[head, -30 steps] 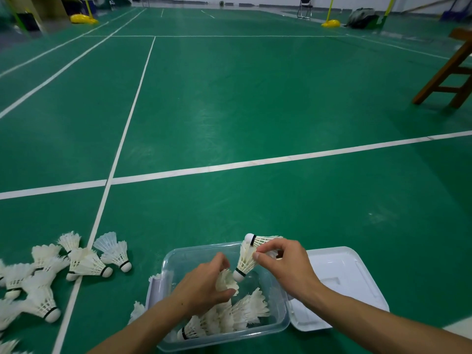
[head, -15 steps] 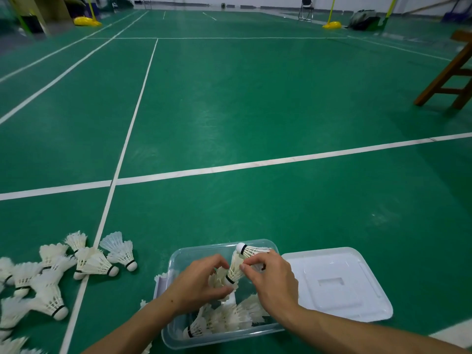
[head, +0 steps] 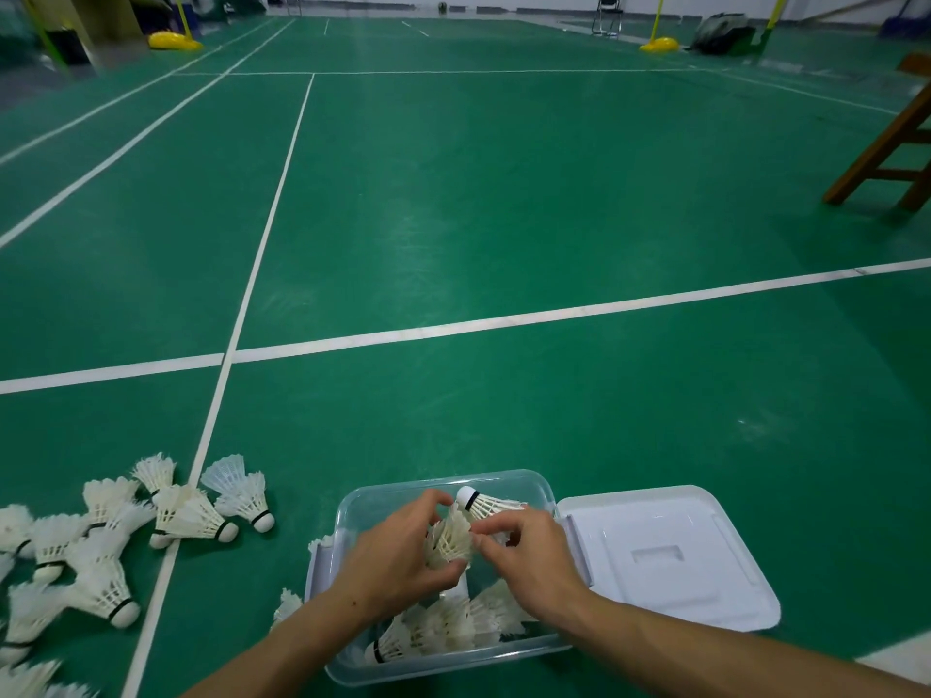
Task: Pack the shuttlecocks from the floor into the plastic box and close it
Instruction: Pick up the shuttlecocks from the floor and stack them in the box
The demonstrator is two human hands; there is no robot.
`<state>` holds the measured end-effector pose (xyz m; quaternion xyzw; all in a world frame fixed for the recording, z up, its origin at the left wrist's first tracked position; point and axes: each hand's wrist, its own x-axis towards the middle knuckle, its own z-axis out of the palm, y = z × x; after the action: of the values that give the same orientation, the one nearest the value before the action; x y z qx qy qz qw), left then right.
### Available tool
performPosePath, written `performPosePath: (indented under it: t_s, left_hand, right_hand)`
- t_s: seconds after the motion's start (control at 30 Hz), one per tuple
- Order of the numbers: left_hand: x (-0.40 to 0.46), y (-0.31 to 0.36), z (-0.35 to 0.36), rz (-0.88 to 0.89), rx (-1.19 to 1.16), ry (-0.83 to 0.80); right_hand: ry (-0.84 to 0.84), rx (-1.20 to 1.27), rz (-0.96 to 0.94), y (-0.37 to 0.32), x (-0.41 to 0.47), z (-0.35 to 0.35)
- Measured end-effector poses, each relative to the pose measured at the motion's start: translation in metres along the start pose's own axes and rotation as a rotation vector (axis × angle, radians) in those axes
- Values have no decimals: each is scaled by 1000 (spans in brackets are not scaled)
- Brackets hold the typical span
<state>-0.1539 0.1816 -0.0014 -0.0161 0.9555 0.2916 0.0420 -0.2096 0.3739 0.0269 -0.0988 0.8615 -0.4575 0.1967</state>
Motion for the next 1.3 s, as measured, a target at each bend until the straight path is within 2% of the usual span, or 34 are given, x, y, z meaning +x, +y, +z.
performPosePath:
  t_s: [0.13, 0.33, 0.57, 0.67, 0.87, 1.3]
  left_hand:
    - [2, 3, 2, -18, 44, 51]
    - [3, 11, 5, -59, 119, 99]
    - [1, 13, 5, -69, 147, 73]
    - [-1, 15, 1, -59, 146, 72]
    - [-2, 9, -1, -41, 102, 61]
    - [-9, 8, -4, 56, 73, 39]
  right_hand:
    - [-71, -24, -27, 5, -3, 2]
    - [-87, -57, -45, 6, 0, -3]
    - [71, -113, -126, -2, -6, -10]
    - [72, -147, -168, -8, -4, -28]
    - [-4, -380, -219, -7, -5, -54]
    - [-256, -294, -237, -7, 4, -38]
